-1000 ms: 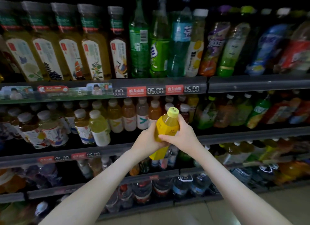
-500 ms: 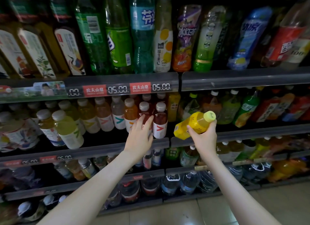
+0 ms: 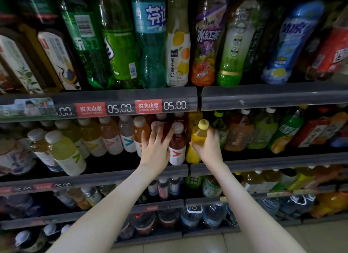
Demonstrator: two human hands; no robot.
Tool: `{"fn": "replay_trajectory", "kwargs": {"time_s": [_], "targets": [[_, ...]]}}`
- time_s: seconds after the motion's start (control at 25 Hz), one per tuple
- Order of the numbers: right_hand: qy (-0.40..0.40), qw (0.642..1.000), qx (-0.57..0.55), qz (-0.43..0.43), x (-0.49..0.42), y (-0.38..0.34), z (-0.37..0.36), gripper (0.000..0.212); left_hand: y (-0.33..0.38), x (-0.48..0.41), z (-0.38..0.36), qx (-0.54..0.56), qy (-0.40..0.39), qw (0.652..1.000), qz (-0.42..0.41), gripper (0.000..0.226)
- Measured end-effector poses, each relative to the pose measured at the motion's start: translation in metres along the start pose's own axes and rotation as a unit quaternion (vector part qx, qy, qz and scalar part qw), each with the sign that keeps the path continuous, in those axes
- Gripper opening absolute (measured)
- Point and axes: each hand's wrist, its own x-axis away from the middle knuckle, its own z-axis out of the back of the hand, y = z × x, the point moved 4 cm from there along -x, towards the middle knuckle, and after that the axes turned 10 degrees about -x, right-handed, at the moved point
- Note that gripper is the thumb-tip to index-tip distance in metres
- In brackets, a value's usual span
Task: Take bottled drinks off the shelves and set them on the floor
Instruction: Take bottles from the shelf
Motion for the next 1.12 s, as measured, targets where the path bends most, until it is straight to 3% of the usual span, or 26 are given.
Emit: {"fn": "replay_trajectory", "kwargs": {"time_s": [0.08,0.2,0.32,0.48,0.64,0.84,0.96,1.04,1.12], "targets": [[0.009,0.988,0.149,0.038,-0.008,-0.007,0.004,0.081,-0.003,-0.001,-0.004,0.010,0.002,1.000,-0.011,0.094],[0.036,0.981,0.167,0.095,-0.012,-0.015,0.004,0.089,-0.007,-0.003,-0.003,0.039,0.015,0.999,-0.009,0.089],[0.059,0.951,0.244,0.180,-0.012,-0.014,-0.007,0.099,-0.007,-0.003,-0.003,0.048,0.005,0.999,0.003,0.086],[0.008,0.932,0.308,0.192,-0.012,-0.005,-0.012,0.094,-0.001,-0.004,-0.004,0.046,0.006,0.999,0.020,0.087],[0.038,0.920,0.339,0.191,-0.018,0.002,-0.011,0.094,0.000,-0.002,-0.005,0.042,-0.008,0.999,0.026,0.089],[0.025,0.928,0.333,0.164,-0.030,-0.001,-0.022,0.086,-0.015,0.001,0.001,0.042,0.000,0.996,0.079,0.077],[0.067,0.961,0.224,0.150,-0.009,-0.007,-0.026,0.086,-0.042,0.003,-0.009,0.093,-0.051,0.992,0.075,0.080],[0.051,0.972,0.126,0.193,0.013,-0.017,-0.038,0.088,-0.045,0.001,-0.020,0.162,-0.099,0.980,0.055,0.086],[0.021,0.963,0.107,0.246,0.022,-0.026,-0.057,0.096,-0.035,-0.003,-0.025,0.204,-0.120,0.970,0.062,0.089]]}}
